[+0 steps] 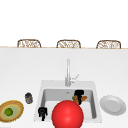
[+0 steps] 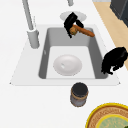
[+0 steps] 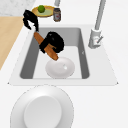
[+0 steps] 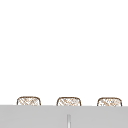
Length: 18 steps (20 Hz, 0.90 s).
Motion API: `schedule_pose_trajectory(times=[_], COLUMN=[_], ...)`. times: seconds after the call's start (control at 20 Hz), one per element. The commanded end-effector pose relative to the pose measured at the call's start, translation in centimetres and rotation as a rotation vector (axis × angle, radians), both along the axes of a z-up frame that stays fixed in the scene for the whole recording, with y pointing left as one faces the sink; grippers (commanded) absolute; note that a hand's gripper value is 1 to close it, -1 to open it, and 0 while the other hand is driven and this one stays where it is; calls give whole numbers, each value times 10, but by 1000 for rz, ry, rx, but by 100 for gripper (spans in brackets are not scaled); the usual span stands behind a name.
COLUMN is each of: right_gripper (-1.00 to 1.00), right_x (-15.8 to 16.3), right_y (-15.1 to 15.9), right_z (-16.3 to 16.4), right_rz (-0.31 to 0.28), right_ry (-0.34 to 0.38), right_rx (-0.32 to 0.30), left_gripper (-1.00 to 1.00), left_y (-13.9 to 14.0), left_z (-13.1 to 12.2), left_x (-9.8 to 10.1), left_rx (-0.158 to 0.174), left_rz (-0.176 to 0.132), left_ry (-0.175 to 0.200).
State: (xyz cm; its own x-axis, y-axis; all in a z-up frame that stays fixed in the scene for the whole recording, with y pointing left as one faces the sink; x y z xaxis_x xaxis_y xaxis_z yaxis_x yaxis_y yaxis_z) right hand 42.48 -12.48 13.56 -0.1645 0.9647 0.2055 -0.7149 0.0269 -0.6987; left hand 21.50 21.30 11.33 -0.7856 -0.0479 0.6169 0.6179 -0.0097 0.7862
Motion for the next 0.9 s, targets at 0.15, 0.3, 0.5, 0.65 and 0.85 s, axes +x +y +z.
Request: schedule_pose_trajectory(times=[0.15,0.3,0.5,0.65,0.85], right_gripper=[100,100,100,100,100], right_x=[24,33,47,57,71], right_y=[4,6,7,8,9], right_z=[-44,-65,-99,-121,-154], right_rz=[-99,-102,-102,-98,-99], right_ry=[5,6,19,13,18], right_rx=[84,96,94,96,99], left_gripper=[0,0,0,0,0], left_y=[0,0,0,0,0], left_z=[0,0,0,0,0], left_x=[0,0,0,0,0], left_rx=[0,0,0,0,0], left_rz=[0,0,0,0,0], left_ry=[0,0,0,0,0])
